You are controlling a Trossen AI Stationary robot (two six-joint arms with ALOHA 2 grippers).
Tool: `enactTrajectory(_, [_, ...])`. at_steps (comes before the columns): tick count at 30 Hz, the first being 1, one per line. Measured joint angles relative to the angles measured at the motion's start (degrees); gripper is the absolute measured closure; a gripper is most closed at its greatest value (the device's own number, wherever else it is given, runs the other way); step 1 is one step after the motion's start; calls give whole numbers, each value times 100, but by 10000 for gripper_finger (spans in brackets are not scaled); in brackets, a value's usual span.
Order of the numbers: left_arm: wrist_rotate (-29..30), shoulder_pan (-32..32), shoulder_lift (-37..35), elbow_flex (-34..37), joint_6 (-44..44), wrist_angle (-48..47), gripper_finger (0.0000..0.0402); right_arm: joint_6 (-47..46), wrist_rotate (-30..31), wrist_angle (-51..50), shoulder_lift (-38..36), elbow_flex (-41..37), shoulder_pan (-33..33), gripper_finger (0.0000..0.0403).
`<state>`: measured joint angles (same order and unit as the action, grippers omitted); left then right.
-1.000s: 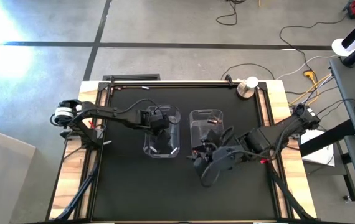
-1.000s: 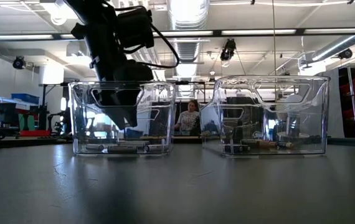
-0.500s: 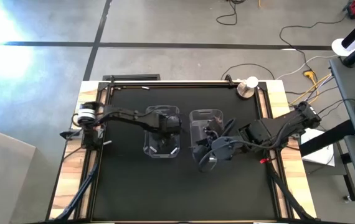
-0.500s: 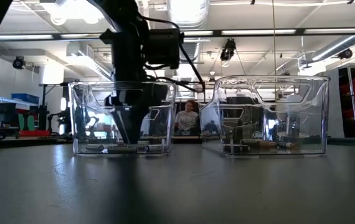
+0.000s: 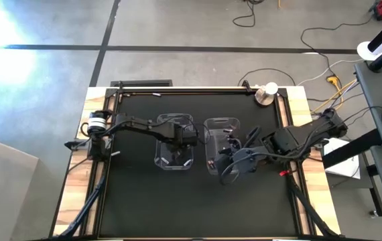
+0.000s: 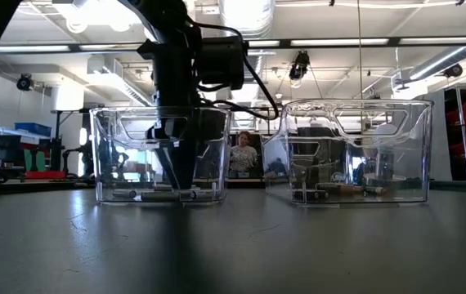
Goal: Sort batteries
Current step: Put the white battery into the left transparent bin
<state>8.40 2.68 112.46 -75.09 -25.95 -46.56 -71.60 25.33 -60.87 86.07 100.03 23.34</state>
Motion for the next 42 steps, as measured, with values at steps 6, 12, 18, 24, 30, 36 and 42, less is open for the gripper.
enactTrajectory(6, [-37,-22,-228,-110,184,-519,169,276,316,1,-457,0,-41,130])
enactTrajectory(12, [-8,-131,-1172,-192,457,-582,142,498,1504,-15,-796,0,-36,120])
enactTrajectory(18, [13,-202,-2608,330,938,-1182,130,623,1778,-17,-846,0,-37,123])
enactTrajectory(24, [-99,51,-3694,1385,187,-2310,129,567,1730,-20,-732,0,-36,129])
enactTrajectory(30, [-303,315,-3650,2613,37,-2859,129,605,1698,-18,-684,-2,-117,122])
enactTrajectory(36, [-110,281,-3544,3394,259,-2801,129,461,1623,-19,-681,-2,-83,118])
enactTrajectory(42, [-227,327,-3489,3561,777,-2743,134,320,1476,-16,-643,-2,-47,132])
